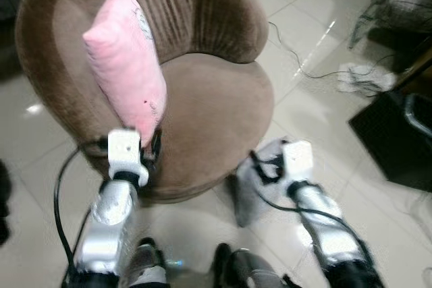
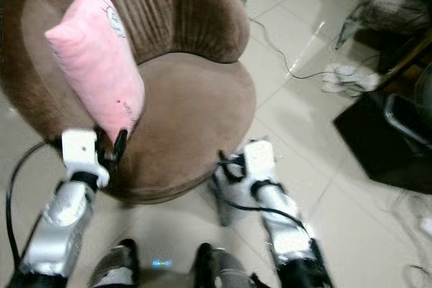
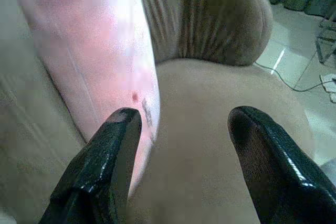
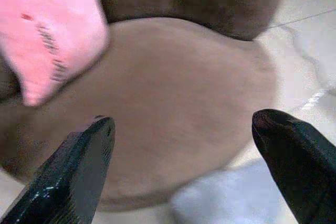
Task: Move the pillow to the sofa from floor
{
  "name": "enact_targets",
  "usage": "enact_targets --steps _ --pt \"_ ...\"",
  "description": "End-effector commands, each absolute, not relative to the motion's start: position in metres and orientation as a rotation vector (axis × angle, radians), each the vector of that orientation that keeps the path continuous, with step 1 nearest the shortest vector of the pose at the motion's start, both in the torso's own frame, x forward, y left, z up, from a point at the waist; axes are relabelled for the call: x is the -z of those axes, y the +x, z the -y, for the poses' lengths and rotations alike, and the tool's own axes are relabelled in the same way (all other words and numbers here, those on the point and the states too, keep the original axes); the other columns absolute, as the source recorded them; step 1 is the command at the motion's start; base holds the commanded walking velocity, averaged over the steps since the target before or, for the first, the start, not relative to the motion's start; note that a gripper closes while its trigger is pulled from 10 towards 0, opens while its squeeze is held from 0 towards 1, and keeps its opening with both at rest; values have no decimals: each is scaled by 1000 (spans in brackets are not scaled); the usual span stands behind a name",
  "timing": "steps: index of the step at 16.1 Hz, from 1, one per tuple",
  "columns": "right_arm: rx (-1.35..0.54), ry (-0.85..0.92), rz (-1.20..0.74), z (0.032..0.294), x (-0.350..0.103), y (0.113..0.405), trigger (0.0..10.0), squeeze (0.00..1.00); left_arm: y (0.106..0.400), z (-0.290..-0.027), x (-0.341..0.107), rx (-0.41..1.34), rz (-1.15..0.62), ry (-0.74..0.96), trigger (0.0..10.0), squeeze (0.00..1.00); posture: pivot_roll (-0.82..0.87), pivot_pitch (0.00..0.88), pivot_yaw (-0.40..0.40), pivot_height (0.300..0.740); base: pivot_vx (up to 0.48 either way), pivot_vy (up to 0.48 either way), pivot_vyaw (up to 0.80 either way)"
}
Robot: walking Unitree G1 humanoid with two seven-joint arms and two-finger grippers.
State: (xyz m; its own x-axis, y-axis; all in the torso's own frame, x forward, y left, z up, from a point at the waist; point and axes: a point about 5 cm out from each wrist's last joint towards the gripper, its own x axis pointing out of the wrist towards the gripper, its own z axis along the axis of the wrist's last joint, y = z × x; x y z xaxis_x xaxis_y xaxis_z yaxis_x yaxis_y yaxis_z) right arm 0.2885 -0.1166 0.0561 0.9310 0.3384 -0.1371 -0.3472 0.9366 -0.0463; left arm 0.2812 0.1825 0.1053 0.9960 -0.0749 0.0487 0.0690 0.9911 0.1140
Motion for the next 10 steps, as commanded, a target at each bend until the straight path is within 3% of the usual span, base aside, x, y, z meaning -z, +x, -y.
enact_targets --steps 1,6,10 --pt "-332 -75 -149 117 -49 287 10000 0 279 -184 -105 103 39 139 10000 0 91 220 -82 740 0 0 0" --pt "-331 -65 -149 104 -47 294 10000 0 283 -184 -105 151 29 188 10000 0 104 184 -39 740 0 0 0" --pt "-430 -94 -235 79 -32 293 10000 0 284 -203 -99 181 -34 247 10000 0 108 144 13 740 0 0 0"
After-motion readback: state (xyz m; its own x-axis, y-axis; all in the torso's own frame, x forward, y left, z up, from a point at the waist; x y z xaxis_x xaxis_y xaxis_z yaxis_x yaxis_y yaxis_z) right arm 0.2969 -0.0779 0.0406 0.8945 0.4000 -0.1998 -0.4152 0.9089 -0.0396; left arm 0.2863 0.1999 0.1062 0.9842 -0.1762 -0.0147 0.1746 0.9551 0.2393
